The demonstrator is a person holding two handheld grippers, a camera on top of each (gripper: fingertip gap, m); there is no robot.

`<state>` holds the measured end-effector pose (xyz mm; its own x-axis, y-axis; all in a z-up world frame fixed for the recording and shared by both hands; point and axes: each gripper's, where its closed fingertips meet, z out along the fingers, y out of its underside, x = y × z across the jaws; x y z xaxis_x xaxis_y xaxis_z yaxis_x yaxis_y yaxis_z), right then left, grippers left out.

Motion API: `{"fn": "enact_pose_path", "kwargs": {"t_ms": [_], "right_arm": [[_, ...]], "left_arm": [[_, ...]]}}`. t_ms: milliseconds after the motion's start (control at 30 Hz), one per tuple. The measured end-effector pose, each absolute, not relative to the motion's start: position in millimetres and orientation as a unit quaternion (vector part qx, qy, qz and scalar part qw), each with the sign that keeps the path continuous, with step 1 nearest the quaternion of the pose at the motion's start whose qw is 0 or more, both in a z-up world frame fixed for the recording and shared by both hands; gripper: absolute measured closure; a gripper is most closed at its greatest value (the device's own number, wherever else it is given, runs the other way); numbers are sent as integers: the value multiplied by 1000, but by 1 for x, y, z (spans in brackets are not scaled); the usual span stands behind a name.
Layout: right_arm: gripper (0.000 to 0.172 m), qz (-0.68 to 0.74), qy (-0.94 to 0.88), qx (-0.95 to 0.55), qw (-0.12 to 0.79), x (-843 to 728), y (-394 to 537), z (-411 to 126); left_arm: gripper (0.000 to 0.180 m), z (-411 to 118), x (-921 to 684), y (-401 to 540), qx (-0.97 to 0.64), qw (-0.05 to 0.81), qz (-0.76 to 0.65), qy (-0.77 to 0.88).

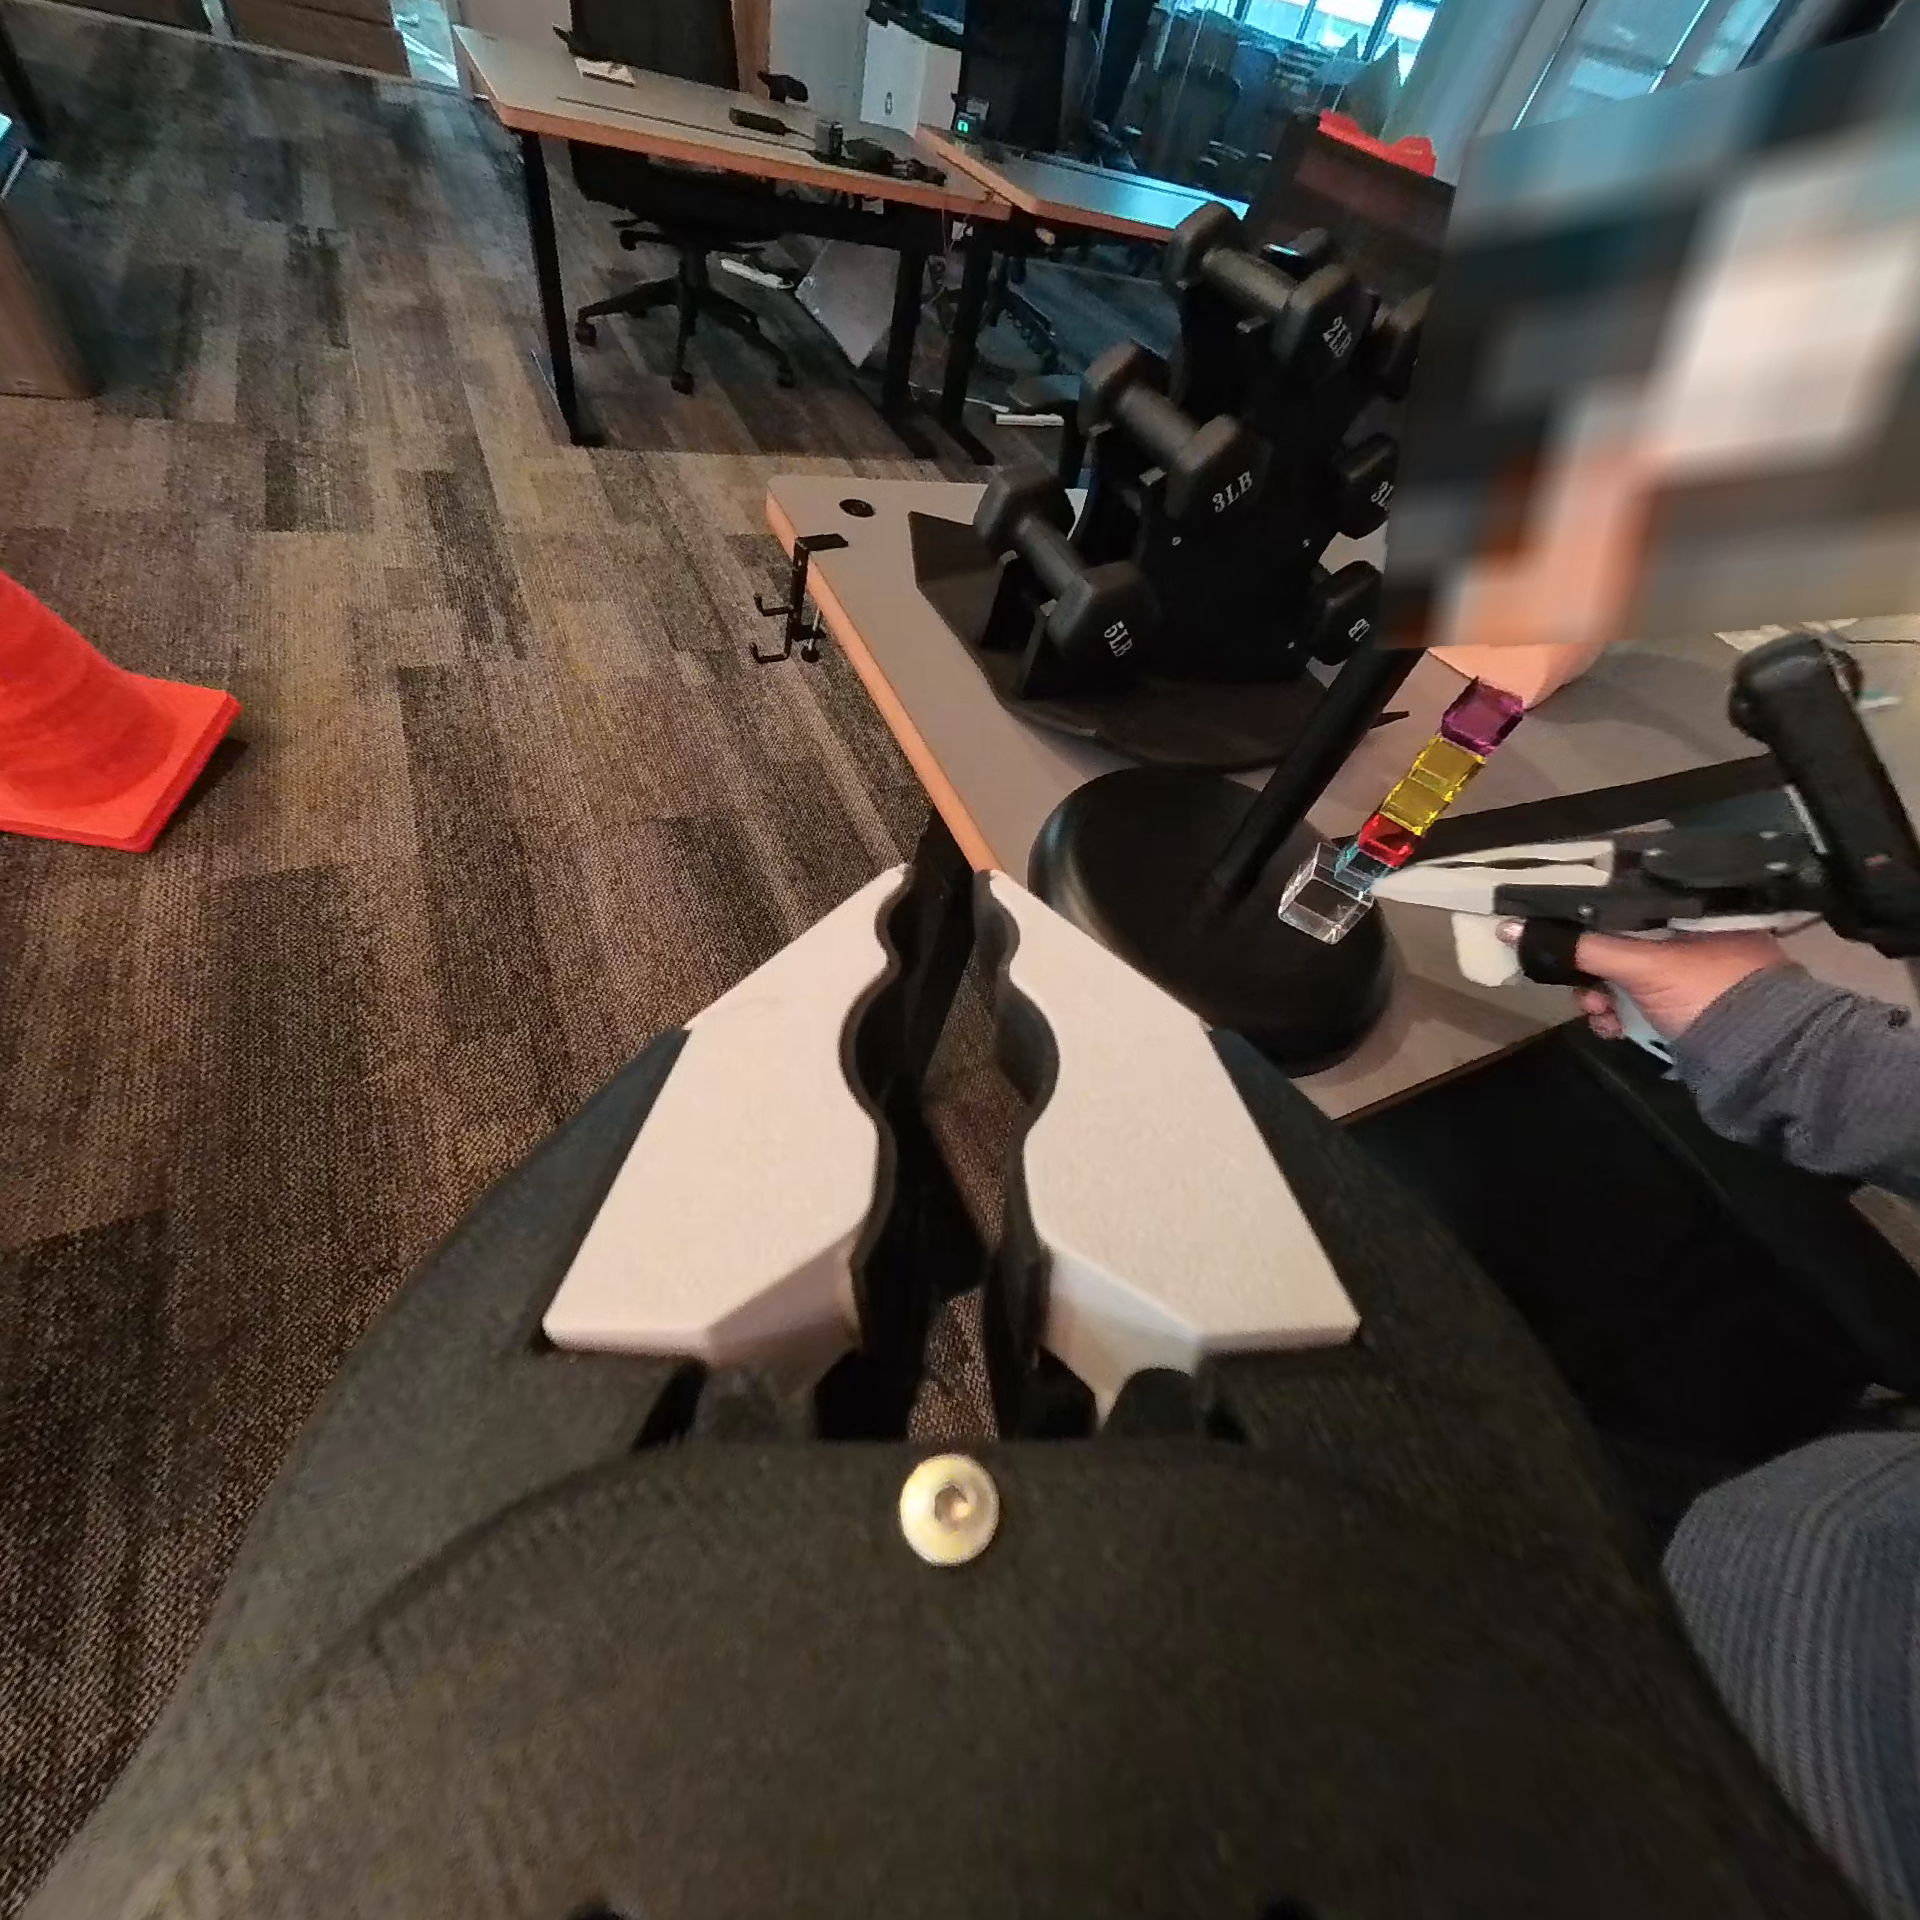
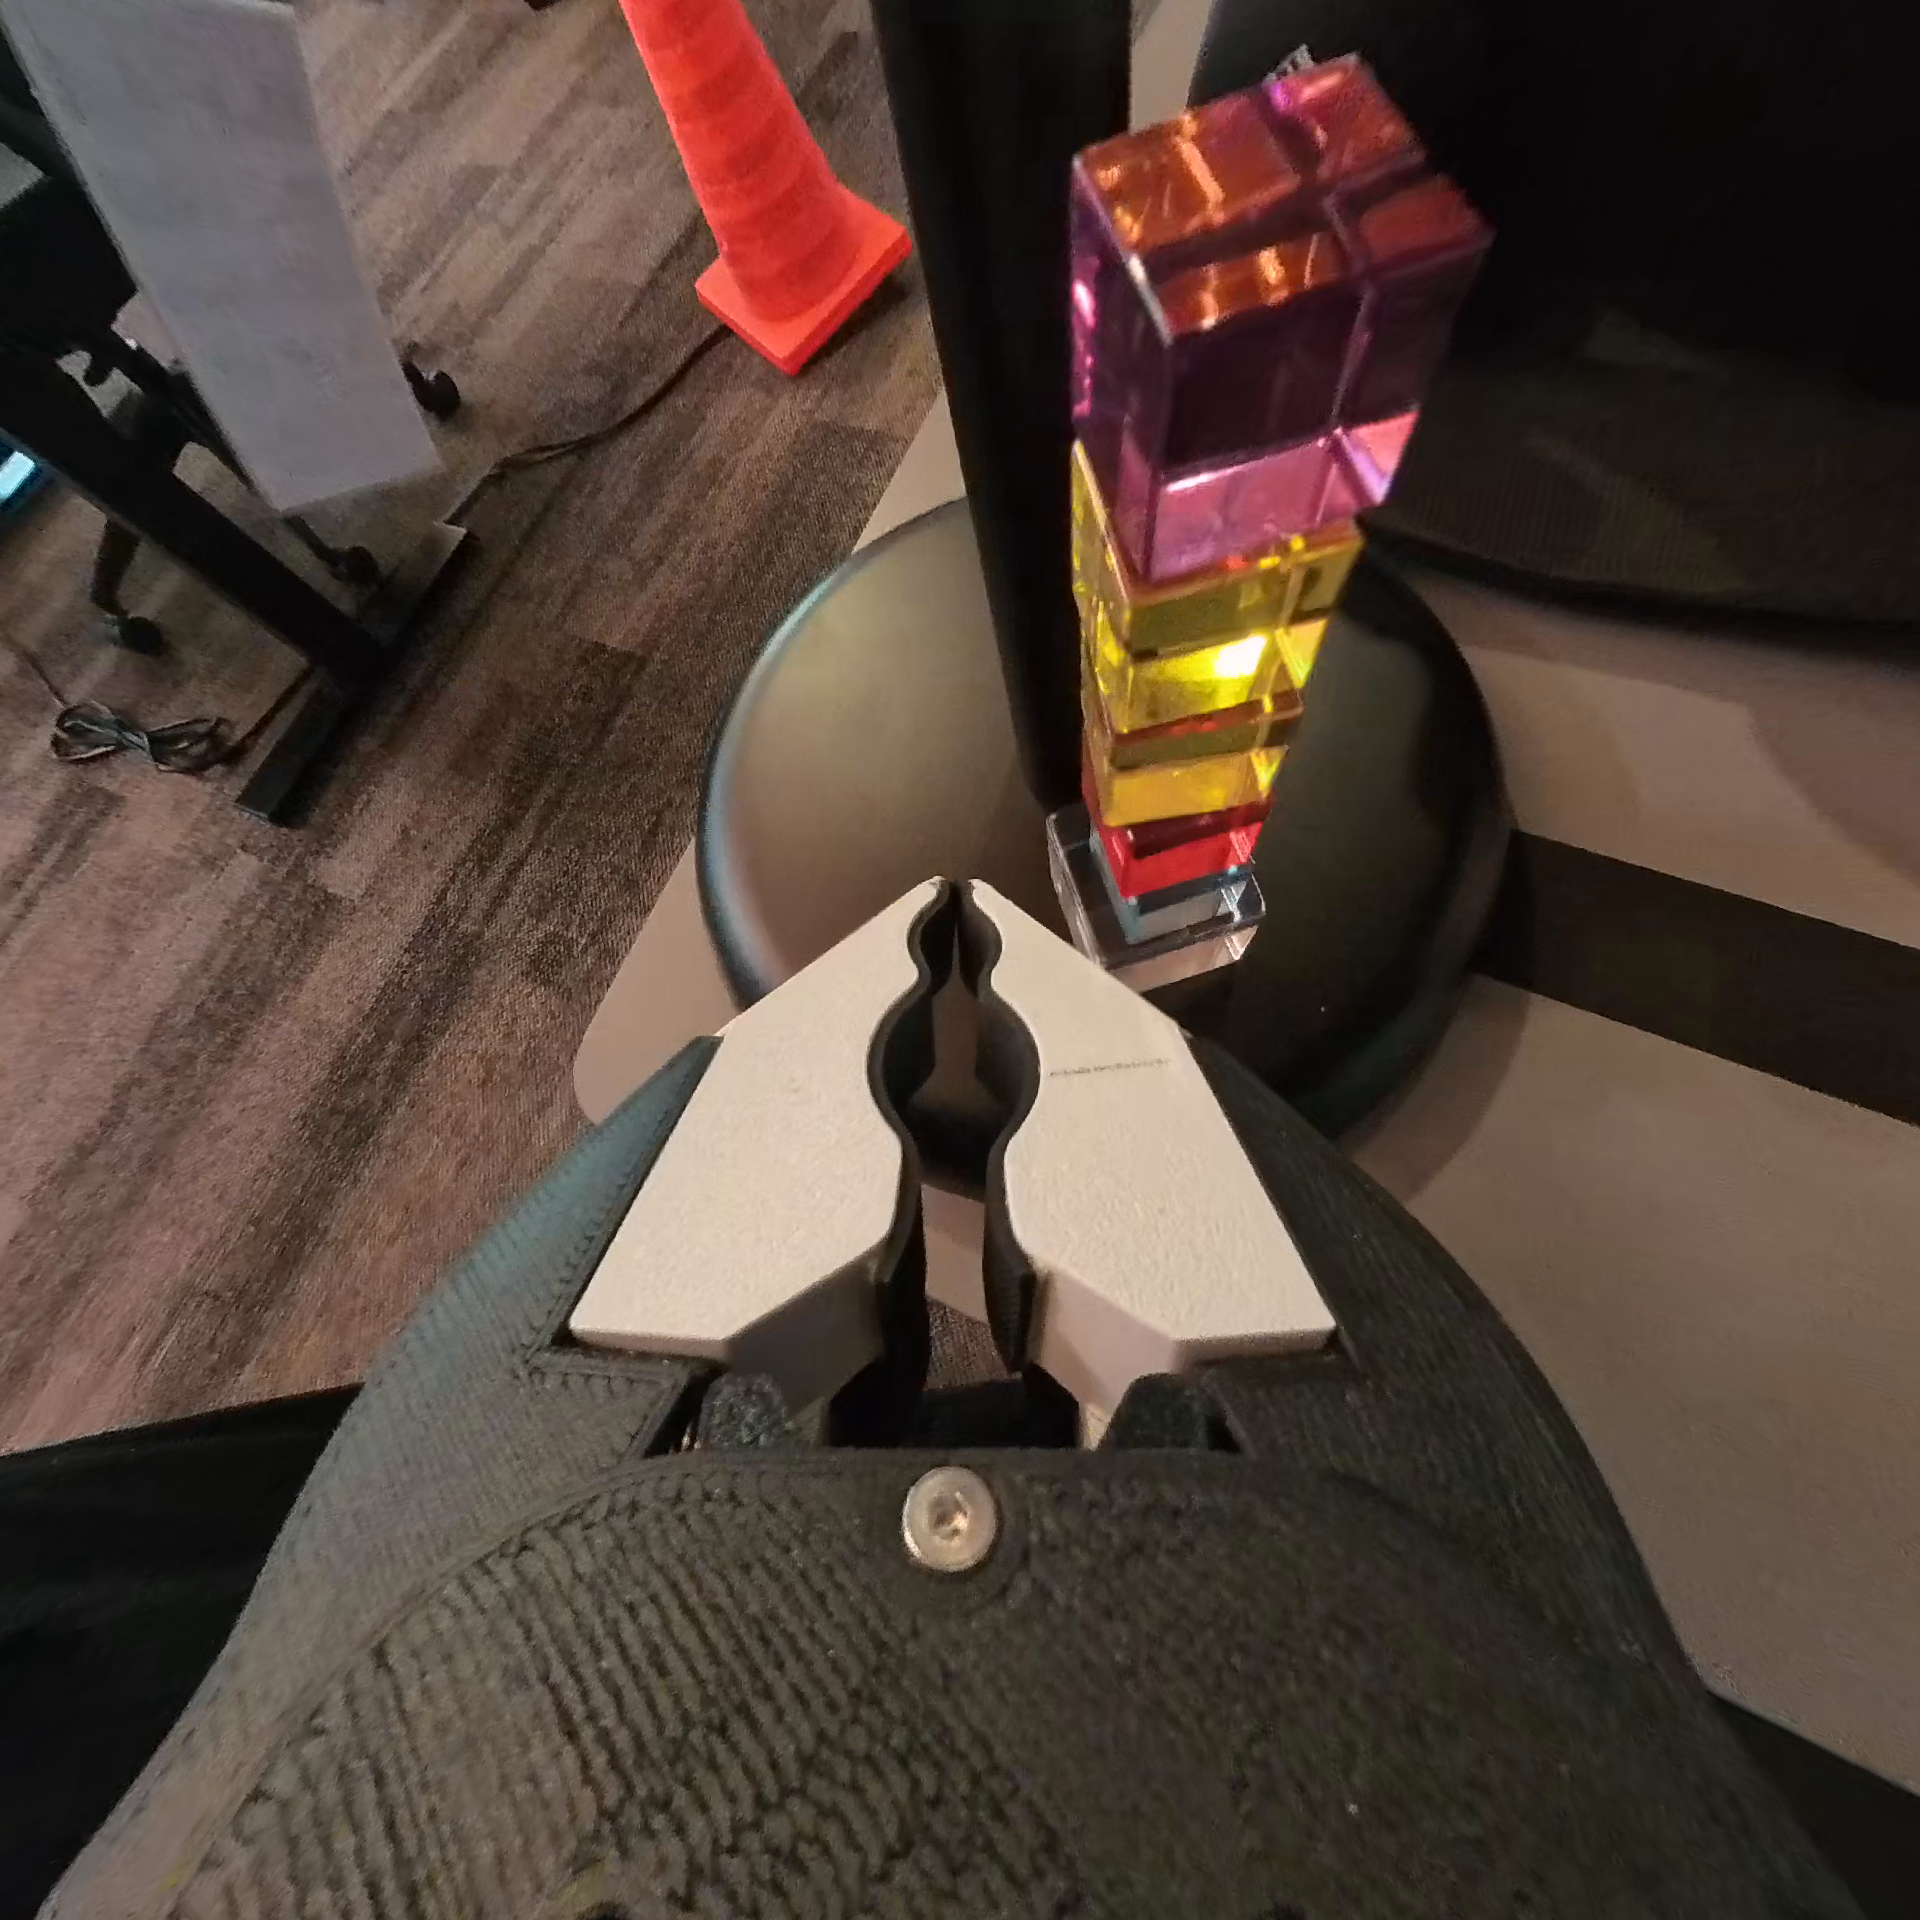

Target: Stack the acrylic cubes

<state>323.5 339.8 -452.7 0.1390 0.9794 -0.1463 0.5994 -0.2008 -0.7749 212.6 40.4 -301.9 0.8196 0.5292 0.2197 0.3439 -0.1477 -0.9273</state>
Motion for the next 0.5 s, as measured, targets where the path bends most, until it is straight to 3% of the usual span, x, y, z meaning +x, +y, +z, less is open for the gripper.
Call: {"fn": "enact_pose_path", "kwargs": {"t_ms": [500], "right_arm": [[172,316,-554,-728,250,311,362,-463]], "left_arm": [[171,-303,211,32,-748,584,87,-303]]}}
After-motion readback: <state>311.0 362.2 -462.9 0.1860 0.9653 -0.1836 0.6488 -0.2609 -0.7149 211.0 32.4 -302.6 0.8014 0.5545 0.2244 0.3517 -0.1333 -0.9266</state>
